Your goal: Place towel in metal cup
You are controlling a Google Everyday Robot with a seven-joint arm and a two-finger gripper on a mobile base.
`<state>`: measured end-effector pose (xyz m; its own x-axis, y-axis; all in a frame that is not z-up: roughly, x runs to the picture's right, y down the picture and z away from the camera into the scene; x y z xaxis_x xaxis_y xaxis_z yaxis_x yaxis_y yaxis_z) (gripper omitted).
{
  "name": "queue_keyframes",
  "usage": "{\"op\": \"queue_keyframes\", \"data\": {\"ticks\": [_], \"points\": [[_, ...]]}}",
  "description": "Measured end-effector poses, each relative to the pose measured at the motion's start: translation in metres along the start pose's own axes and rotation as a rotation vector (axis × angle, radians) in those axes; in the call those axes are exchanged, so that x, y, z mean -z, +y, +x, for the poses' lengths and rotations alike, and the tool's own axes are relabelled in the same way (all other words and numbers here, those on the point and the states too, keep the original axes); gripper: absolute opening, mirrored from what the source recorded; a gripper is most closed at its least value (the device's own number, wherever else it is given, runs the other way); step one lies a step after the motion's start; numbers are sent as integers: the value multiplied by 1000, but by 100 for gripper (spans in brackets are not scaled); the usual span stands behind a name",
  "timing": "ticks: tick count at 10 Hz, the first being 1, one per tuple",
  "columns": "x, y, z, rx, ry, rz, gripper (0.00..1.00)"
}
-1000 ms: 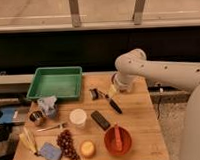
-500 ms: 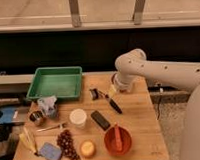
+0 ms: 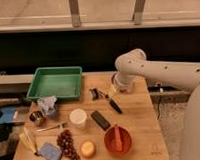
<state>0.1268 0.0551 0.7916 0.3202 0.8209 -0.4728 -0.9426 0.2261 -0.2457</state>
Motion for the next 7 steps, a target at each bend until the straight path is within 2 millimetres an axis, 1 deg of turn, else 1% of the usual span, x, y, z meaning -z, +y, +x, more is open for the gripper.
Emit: {"op": "queue_keyframes", "data": {"ticks": [2, 3, 4, 5, 7], "points": [[1, 0, 0, 9, -1, 8, 72], [2, 4, -4, 31, -2, 18, 72], [3, 12, -10, 56, -5, 17, 72], [3, 26, -20, 91, -9, 10, 72], [1, 63, -49, 166, -15, -6, 72]]}}
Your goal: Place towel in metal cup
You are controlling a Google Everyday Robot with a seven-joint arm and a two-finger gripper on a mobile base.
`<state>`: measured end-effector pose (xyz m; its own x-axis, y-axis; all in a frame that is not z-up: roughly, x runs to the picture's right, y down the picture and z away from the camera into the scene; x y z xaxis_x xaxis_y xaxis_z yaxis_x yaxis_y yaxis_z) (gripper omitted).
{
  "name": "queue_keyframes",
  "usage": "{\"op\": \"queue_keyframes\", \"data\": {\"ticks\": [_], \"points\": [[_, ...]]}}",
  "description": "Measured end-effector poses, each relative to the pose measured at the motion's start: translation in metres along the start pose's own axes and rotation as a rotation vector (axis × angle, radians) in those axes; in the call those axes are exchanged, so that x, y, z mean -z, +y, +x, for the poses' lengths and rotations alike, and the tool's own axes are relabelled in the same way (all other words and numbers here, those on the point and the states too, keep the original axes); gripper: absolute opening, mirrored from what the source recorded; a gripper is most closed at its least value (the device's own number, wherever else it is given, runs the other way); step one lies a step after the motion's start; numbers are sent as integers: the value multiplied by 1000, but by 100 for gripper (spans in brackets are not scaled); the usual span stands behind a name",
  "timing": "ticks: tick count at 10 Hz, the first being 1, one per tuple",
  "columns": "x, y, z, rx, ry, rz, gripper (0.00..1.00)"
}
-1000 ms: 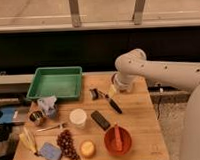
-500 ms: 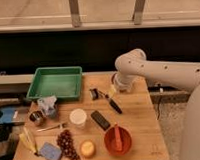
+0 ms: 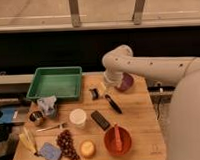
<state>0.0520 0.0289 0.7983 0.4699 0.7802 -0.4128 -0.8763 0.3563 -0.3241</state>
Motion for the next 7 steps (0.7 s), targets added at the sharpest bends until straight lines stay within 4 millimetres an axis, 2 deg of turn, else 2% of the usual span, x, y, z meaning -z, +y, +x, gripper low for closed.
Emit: {"op": "queue_keyframes", "data": {"ticks": [1, 3, 5, 7], "points": [[-3, 25, -23, 54, -4, -14, 72], [-7, 58, -49, 128, -6, -34, 72], [-11, 108, -79, 237, -13, -70, 72], [-13, 167, -97, 354, -19, -114, 72]]}}
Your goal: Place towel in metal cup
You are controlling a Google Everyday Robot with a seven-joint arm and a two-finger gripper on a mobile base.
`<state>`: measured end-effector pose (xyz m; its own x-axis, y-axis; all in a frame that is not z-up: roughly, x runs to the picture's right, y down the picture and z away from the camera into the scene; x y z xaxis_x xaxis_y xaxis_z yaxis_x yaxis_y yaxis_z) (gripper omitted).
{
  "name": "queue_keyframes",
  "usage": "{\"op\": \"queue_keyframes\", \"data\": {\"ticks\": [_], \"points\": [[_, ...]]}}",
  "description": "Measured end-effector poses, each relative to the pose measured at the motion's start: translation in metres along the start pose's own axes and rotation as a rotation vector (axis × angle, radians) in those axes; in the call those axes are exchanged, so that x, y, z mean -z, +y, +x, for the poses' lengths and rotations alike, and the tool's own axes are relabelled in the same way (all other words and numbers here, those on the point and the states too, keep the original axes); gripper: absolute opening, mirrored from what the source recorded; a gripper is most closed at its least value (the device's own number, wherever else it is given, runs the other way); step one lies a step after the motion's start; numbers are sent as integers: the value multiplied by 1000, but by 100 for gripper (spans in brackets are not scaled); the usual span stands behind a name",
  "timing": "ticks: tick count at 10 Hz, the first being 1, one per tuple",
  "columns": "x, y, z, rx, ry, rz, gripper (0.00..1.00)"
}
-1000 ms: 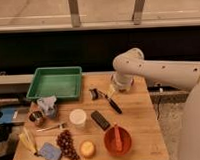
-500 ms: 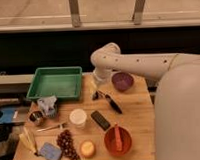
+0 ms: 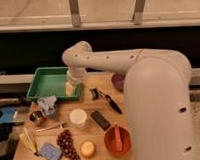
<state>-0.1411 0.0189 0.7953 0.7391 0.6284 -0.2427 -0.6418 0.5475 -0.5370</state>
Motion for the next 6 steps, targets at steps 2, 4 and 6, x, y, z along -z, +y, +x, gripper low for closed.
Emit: {"op": "queue_keyframes", "data": {"ticks": [2, 4, 6], "points": [[-9, 61, -24, 131, 4, -60, 72], [-11, 83, -28, 176, 11, -86, 72], [-11, 79, -26, 172, 12, -80, 72]]}}
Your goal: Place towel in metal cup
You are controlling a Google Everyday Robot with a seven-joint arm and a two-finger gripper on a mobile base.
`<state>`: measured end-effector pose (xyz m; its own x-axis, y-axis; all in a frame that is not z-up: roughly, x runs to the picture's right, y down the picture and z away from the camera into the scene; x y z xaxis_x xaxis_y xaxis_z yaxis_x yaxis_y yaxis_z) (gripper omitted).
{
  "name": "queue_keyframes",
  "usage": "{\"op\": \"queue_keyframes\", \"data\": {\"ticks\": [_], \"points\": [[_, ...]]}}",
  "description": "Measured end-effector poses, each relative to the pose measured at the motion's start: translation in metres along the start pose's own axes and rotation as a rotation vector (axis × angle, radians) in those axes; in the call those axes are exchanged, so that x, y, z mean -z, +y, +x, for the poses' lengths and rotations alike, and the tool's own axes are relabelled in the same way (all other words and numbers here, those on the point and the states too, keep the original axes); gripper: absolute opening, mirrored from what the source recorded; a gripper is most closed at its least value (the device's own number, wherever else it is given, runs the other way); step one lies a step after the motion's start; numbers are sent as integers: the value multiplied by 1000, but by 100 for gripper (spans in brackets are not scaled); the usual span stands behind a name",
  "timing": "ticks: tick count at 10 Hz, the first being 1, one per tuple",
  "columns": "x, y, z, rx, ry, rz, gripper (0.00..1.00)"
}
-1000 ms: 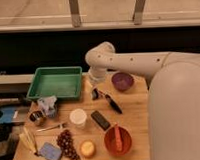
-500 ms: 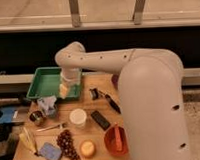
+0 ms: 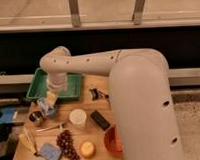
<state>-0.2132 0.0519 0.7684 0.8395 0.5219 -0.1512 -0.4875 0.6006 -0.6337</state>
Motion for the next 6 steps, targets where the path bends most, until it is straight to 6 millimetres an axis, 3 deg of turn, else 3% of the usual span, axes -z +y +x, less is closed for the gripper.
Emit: {"op": "queue_keyframes", "data": {"ticks": [4, 6], "points": [[-4, 2, -1, 10, -8, -3, 72], [-10, 13, -17, 45, -14, -6, 72]]}}
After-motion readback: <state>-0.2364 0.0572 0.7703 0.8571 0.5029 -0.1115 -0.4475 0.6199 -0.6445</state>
